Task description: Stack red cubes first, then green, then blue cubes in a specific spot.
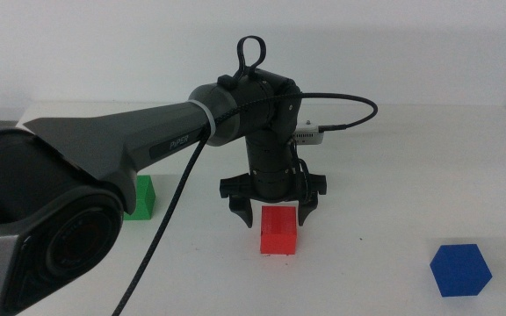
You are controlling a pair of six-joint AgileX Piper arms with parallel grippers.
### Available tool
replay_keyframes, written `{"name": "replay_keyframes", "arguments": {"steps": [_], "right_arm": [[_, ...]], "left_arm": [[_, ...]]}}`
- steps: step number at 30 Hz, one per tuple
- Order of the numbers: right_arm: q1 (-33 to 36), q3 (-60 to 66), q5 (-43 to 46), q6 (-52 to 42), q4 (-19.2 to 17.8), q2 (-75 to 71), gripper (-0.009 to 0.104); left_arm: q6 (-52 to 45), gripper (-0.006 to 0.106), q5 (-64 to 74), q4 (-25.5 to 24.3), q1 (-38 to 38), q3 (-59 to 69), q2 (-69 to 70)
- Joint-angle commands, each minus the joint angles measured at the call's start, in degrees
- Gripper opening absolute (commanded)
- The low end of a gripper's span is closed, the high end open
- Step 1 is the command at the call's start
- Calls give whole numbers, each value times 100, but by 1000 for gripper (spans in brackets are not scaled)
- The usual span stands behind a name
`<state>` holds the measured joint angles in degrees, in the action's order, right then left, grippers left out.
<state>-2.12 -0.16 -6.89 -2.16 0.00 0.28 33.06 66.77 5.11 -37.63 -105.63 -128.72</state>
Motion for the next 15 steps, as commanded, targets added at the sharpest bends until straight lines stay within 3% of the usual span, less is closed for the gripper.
{"name": "replay_keyframes", "arguments": {"steps": [1,6,9,15], "right_arm": [[-23,16,64,-24,-45,-28,93],[-23,16,64,-24,-45,-28,93],[-23,16,64,-24,-45,-28,93],[-23,16,64,-24,-45,-28,93]], "left_arm": [[-8,94,-21,-9,-8,-27,-1],[-76,94,191,208,-8,-38,125],[-221,94,319,78,-8,-168,508],[-21,94,319,-1144,80,-158,1896]]}}
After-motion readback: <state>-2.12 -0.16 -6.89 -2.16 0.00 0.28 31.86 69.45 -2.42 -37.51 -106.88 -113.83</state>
